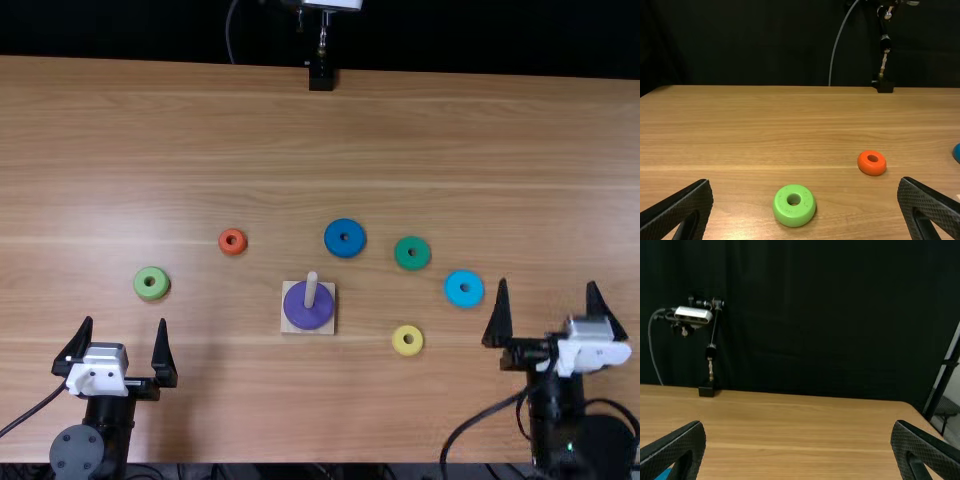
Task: Build the Hanoi tower: stack the rings onto the peg from bottom to top in this color order: purple, dark blue, light blue, dark green, light green, yellow, orange.
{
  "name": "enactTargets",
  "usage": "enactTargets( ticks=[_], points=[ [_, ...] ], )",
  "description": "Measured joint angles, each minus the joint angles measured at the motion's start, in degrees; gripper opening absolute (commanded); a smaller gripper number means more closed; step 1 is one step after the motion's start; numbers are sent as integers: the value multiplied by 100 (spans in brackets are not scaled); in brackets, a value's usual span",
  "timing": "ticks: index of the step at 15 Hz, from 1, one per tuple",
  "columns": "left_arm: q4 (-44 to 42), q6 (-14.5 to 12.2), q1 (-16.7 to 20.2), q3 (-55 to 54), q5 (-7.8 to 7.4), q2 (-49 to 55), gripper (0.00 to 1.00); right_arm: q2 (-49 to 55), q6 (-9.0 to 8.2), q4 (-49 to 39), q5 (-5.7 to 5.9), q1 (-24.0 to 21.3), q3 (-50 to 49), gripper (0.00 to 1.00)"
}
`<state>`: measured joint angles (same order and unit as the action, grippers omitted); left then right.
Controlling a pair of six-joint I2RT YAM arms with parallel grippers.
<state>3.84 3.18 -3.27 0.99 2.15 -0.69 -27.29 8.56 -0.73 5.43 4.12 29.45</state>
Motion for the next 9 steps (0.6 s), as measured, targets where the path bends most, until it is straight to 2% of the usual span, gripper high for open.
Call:
enactTargets(
  ticks=[1,3,4,6,7,9],
  points=[
    [-4,-2,2,0,2,0,100,-577,7,0,-223,0,299,100],
    [-4,-4,0,0,0,2,100,-1755,15,0,-866,2,911,100],
    [-2,-2,0,0,2,0,100,-2269,17,13,-1054,2,1189,100],
    [-2,-2,0,0,0,0,100,-3139,17,50,-1222,66,1709,100],
    [-2,-2,0,0,2,0,100,-3418,20,101,-1239,214,1910,100],
    [-2,-2,0,0,2,0,100,-3906,44,343,-1349,778,2420,100]
  ],
)
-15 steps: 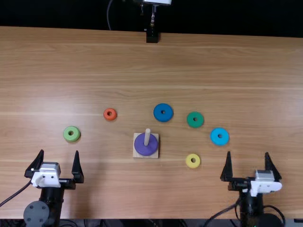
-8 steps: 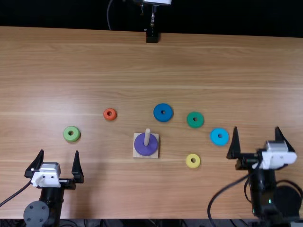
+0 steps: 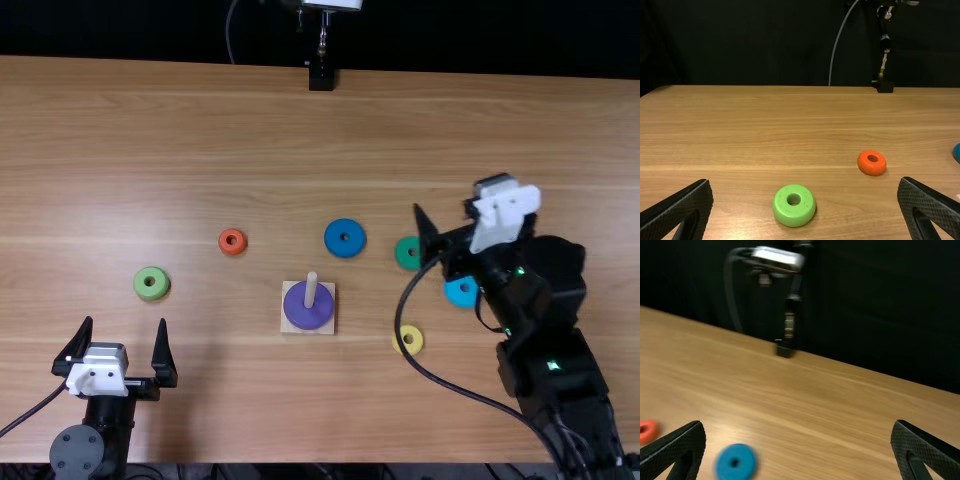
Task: Build the Hanoi tower: stack the rings onto the peg from bottom to top in this color order: purple, dark blue, light blue, dark green, light green, yellow, orange.
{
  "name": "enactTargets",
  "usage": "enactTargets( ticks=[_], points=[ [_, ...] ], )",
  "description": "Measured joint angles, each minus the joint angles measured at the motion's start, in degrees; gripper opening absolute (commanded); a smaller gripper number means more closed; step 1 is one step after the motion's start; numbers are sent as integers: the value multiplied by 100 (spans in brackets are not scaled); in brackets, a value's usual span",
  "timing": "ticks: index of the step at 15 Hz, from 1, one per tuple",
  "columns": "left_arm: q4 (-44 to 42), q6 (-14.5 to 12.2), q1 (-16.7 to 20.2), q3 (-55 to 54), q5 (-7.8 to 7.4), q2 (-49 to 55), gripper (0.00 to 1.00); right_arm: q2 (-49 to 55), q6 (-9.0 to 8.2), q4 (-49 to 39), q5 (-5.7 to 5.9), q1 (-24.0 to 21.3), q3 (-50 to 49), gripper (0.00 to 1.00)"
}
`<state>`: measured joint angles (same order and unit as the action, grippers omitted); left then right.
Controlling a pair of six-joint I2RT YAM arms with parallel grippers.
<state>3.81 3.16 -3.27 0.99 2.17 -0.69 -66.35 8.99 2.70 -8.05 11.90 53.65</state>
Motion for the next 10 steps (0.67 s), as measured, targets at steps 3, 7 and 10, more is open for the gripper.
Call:
enactTargets(
  ticks=[3,7,10],
  points=[
    [-2,0,0,0,-2,0,100,-1381,7,577,-72,437,960,100],
    [-2,0,0,0,-2,2,100,-2400,7,1786,-94,686,1657,100],
    [2,0,0,0,-2,0,100,-3023,4,2170,-94,824,2374,100]
  ],
)
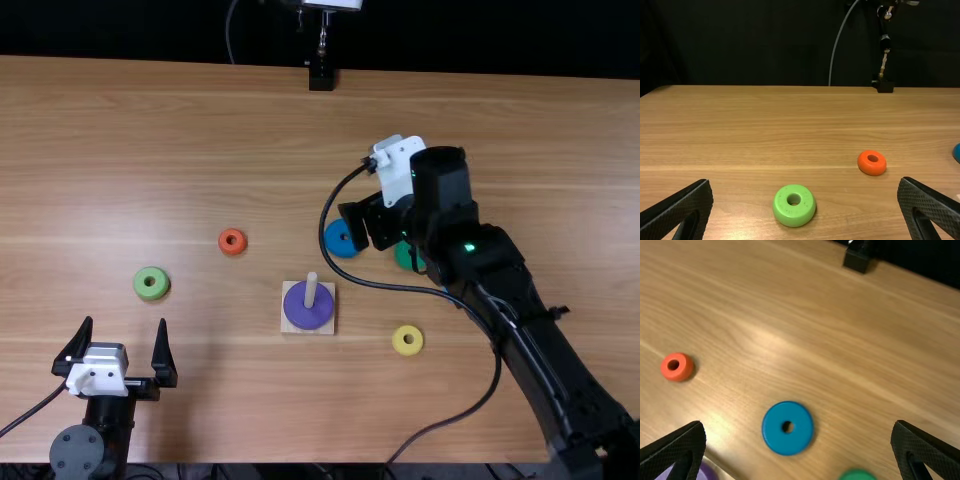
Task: Build the Hanoi tower: stack the rings onto the peg from bottom to top in this color order: purple, dark blue, light blue, dark green, light green, yellow, orange.
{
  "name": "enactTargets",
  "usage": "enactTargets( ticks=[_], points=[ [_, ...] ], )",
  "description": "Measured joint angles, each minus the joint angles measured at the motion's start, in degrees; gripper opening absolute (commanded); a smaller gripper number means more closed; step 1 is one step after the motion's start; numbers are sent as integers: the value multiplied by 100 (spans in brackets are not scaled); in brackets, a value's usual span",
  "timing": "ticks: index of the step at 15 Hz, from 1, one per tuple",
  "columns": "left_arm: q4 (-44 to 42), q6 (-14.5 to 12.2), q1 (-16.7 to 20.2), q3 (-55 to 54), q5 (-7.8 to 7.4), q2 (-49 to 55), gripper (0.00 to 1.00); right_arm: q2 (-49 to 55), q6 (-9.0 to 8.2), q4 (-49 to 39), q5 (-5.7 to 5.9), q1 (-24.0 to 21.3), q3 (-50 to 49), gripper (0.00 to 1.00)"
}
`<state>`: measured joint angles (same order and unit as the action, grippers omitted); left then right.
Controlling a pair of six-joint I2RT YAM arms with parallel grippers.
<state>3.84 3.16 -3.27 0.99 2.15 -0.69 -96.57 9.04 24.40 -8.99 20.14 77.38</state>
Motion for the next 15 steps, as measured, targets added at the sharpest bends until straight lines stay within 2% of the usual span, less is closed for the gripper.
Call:
enactTargets(
  ticks=[4,7,15],
  points=[
    [-4,0,0,0,0,0,100,-940,-13,363,-17,136,337,100],
    [-2,0,0,0,2,0,100,-984,-13,922,-22,133,837,100],
    [-2,0,0,0,2,0,100,-1821,-13,1209,-22,133,1003,100]
  ],
)
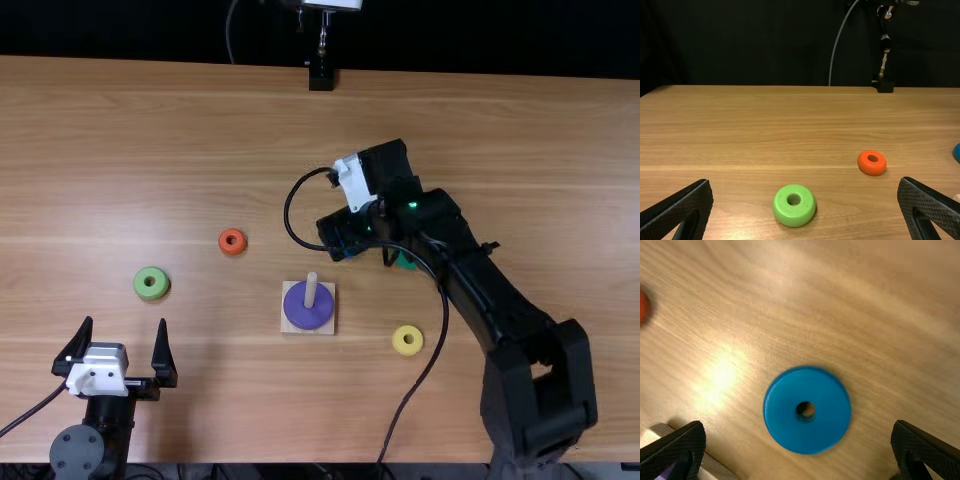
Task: Build the Hanoi tower: stack the rings onto the peg from bottom to top in this color order: purple, dark blue, light blue, dark green, light green, yellow, orange.
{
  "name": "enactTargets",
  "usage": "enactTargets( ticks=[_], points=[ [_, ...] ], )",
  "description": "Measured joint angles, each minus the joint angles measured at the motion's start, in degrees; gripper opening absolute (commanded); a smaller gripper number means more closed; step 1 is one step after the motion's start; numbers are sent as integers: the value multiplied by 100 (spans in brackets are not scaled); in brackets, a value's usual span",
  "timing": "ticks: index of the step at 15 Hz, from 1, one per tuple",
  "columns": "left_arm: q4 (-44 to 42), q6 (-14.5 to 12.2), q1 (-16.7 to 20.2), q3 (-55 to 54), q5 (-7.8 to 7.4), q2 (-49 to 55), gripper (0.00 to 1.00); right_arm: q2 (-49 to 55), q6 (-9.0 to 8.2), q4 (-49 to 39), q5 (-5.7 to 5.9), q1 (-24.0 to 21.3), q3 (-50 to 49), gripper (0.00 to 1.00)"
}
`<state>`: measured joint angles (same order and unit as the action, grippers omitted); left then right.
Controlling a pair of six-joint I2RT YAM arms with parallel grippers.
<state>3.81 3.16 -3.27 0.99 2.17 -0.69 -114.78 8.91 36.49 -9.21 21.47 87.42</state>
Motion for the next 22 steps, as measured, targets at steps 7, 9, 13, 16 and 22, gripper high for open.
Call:
enactTargets(
  ticks=[7,9,13,16,22],
  points=[
    [-2,-4,0,0,-2,2,100,-345,-24,129,2,0,33,100],
    [0,-7,0,0,2,0,100,-472,-39,376,28,28,258,100],
    [0,-11,0,0,-2,0,100,-678,-61,551,291,52,490,100],
    [0,-13,0,0,-4,2,100,-791,-282,579,721,105,551,100],
    [0,-11,0,0,-2,0,100,-793,-651,868,892,306,671,100]
  ],
)
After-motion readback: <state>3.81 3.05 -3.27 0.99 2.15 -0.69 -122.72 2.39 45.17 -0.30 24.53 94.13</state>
